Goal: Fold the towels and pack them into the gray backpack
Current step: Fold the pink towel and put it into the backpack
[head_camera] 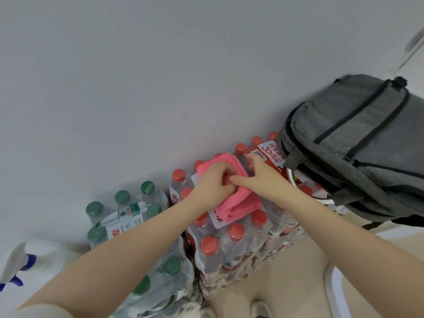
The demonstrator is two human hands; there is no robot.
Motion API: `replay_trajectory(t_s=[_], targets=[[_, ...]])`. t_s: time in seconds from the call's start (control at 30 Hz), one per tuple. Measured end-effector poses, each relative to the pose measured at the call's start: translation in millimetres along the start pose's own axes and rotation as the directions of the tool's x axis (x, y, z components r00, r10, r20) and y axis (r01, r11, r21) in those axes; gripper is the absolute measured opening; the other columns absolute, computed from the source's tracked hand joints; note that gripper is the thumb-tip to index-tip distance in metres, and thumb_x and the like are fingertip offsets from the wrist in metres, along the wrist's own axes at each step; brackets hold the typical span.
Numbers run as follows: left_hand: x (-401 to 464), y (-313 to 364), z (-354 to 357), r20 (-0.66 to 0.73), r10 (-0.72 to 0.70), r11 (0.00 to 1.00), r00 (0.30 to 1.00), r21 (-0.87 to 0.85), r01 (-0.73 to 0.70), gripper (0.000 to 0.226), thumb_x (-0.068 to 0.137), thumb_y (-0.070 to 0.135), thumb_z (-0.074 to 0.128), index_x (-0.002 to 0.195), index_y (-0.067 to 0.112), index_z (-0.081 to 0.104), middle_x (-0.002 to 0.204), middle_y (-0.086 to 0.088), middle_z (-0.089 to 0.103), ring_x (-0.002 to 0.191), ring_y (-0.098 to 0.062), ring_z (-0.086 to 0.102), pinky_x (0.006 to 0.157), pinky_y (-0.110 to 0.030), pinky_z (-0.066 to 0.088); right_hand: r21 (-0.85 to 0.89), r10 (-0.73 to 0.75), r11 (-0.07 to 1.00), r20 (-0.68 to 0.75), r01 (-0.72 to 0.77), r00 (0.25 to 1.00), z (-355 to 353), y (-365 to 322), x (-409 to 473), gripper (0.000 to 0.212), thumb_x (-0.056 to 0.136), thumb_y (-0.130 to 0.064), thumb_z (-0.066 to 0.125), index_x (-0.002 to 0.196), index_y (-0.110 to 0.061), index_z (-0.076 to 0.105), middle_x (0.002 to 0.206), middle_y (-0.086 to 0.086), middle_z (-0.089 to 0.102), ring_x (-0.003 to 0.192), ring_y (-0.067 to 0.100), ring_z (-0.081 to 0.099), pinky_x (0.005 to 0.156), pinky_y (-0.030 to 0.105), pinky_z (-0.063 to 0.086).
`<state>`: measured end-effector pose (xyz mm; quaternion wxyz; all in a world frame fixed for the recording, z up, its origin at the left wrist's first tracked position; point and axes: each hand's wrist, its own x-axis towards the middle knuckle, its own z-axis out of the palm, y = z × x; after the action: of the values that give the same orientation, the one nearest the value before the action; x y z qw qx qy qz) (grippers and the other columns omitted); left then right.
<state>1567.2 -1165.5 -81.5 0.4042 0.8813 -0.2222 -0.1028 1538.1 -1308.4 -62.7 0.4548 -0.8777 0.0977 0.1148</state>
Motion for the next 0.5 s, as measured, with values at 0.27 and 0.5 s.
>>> replay_trajectory(t_s=[0.27,0.5], targets=[[3.3,-17.9,6.0,0.176,0.029,0.886,0.984,0.45,-0.107,0.127,0.048,0.085,0.036,0.147,0.01,0.012,0.157,-0.004,0.005,0.145,-0.018,0.002,0.116,-0.031,-0.002,-0.411,-0.172,0.897,0.009,0.16,0.985,15.0,15.2,-2.9,0.063,0.092,-0.015,0.044,0.147,-0.015,0.013,0.143,0.016,0.036,0.123,0.032,0.046,0.099,0.04,0.04],[10.5,-37.8,-27.8,0.459,0.02,0.947,0.888,0.276,-0.164,0.132,0.051,0.068,0.063,0.146,0.018,-0.013,0.156,0.0,-0.014,0.143,-0.014,-0.012,0.11,-0.027,-0.007,-0.491,-0.355,0.827,-0.076,0.275,0.932,13.0,33.9,-4.7,0.045,0.086,-0.019,0.058,0.129,-0.016,0.043,0.144,0.007,0.033,0.118,0.031,0.05,0.091,0.043,0.046]])
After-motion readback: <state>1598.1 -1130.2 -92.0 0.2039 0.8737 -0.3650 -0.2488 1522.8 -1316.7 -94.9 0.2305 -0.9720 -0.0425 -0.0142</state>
